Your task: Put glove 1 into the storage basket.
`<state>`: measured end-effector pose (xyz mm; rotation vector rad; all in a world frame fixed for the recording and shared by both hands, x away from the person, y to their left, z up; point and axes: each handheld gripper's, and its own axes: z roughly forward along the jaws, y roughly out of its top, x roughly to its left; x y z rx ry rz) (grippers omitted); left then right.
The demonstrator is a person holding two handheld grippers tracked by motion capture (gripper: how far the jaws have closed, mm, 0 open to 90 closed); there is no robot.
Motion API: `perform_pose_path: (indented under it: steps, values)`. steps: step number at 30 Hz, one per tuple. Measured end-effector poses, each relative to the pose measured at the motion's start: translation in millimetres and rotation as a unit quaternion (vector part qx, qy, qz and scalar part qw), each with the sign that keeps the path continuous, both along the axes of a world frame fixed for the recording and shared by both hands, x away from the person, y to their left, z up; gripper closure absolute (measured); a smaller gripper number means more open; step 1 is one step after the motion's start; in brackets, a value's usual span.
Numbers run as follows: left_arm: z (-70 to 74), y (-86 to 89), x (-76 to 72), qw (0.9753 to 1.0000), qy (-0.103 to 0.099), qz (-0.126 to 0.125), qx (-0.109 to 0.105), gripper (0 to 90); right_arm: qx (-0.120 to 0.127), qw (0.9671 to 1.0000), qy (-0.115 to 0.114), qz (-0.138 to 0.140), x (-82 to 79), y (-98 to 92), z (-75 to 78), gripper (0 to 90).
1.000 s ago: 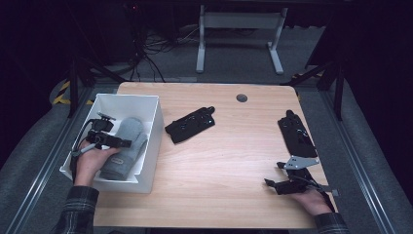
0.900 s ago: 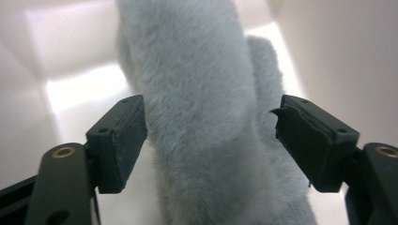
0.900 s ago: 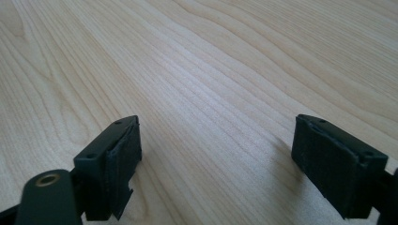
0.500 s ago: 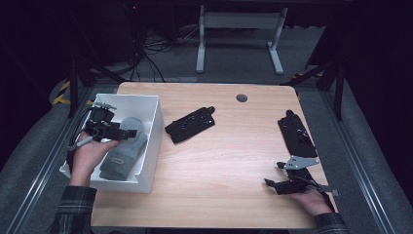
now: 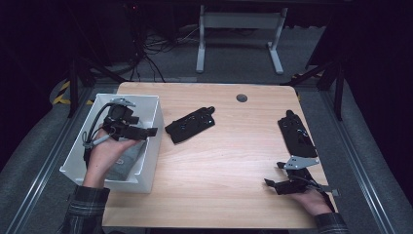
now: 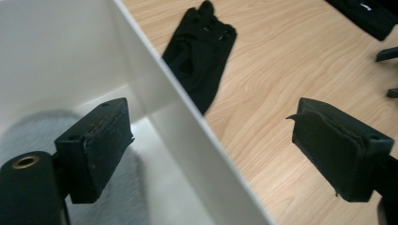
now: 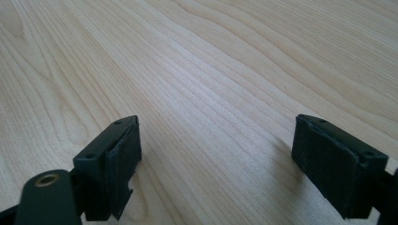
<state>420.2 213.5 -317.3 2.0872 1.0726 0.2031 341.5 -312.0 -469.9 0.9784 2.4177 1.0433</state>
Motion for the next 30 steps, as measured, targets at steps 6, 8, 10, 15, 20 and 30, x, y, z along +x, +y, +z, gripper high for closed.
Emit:
perform_pose_path:
  steps: [6,8,10,15,20,30]
  values:
    - [-1.2,-27.5,-3.6,0.9995,-0.003,-0.030,-0.009,11.7,0.000,1.0000,0.000,0.000,0.0,0.0,0.0,16.6]
    - [-2.9,-36.7,-5.0,0.9992,-0.007,-0.038,-0.011,11.7,0.000,1.0000,0.000,0.000,0.0,0.0,0.0,16.6]
    - [-5.2,-46.3,-6.9,0.9988,-0.008,-0.047,-0.014,11.7,0.000,1.0000,0.000,0.000,0.0,0.0,0.0,16.5]
    - [-12.8,-71.2,-11.1,0.9975,-0.013,-0.069,-0.009,12.0,0.000,1.0000,0.000,0.000,0.1,0.0,0.0,16.5]
    - [-23.9,-95.2,-16.1,0.9955,-0.016,-0.093,-0.002,13.2,0.000,1.0000,0.000,0.000,0.0,0.0,0.0,16.5]
    - [-41.3,-132.0,-26.8,0.9920,-0.021,-0.123,0.020,13.1,-0.001,1.0000,-0.001,0.000,-0.1,0.2,0.0,16.2]
